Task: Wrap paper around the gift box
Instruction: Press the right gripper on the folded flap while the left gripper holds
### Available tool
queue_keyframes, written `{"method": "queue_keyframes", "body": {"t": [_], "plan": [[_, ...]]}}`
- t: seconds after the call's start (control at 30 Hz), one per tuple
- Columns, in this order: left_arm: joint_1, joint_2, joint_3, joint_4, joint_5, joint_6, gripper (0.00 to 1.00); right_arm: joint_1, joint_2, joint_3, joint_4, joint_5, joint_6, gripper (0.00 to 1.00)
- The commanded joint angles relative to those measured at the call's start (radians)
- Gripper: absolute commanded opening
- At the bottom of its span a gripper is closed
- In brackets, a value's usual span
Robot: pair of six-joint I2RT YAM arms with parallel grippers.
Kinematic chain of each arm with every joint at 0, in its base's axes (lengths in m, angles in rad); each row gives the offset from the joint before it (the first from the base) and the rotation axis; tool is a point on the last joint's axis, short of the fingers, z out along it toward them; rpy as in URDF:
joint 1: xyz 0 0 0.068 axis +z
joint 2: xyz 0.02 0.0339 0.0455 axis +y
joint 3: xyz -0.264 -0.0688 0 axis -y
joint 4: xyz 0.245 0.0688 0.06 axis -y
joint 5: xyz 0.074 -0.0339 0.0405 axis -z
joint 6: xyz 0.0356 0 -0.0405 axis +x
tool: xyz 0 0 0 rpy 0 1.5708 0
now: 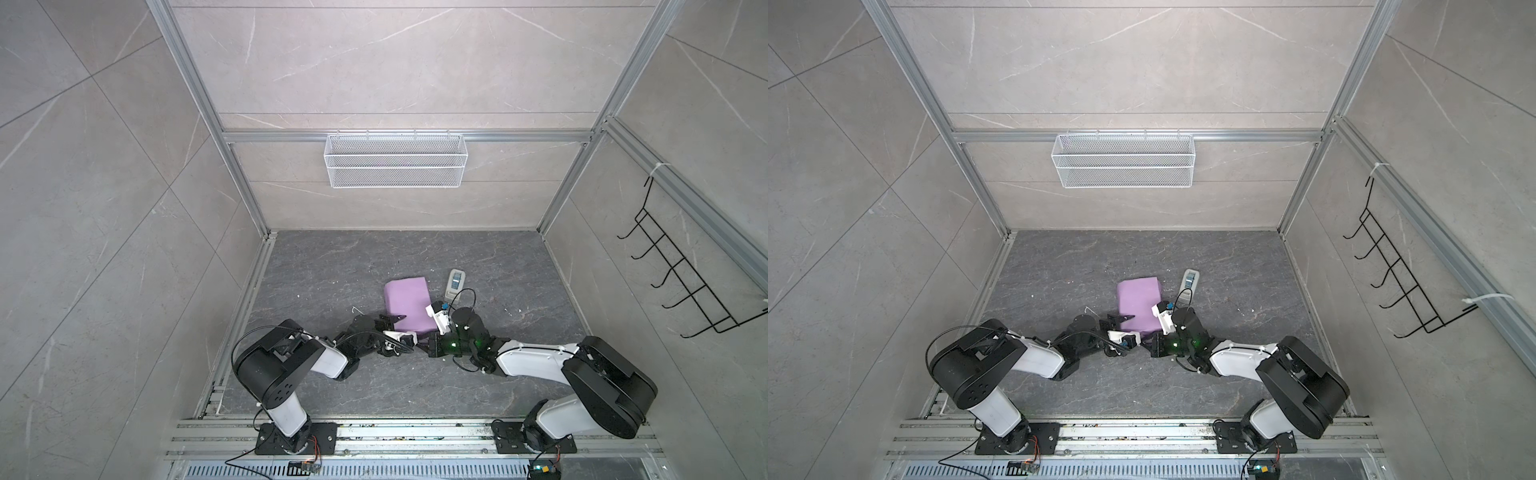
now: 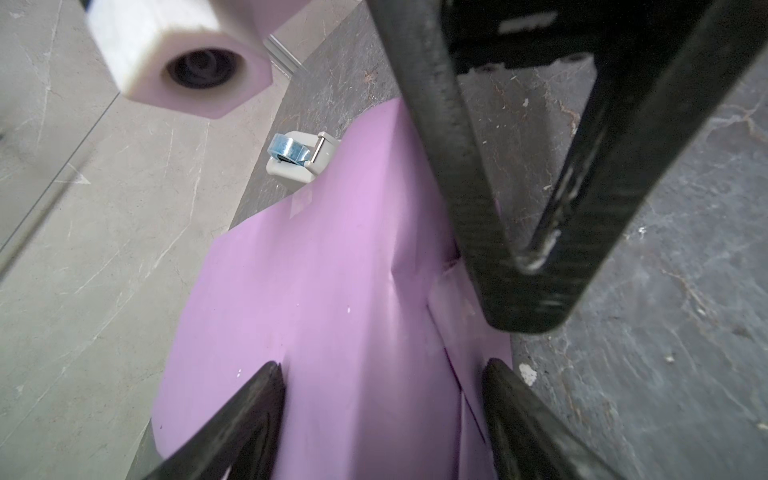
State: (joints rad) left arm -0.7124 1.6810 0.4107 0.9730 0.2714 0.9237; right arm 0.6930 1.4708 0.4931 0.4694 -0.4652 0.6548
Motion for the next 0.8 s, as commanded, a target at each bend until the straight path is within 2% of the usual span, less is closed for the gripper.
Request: {"method": "queue_keyframes", "body": {"t": [0.0, 0.47, 0.77], "plan": [[0.01, 0.03, 0.01, -0.072, 0.003, -0.031, 0.76, 0.004, -0.034, 0.009, 0.023, -0.022, -0.015, 0.0], [0.01, 0.027, 0.008, -0.072, 0.003, -0.033, 0.77, 0.003, -0.004, 0.051, -0.027, 0.016, -0.007, 0.0], [0.01, 0.029, 0.009, -0.071, 0.003, -0.033, 0.76, 0.004, -0.009, 0.04, -0.026, 0.002, -0.011, 0.0]]}}
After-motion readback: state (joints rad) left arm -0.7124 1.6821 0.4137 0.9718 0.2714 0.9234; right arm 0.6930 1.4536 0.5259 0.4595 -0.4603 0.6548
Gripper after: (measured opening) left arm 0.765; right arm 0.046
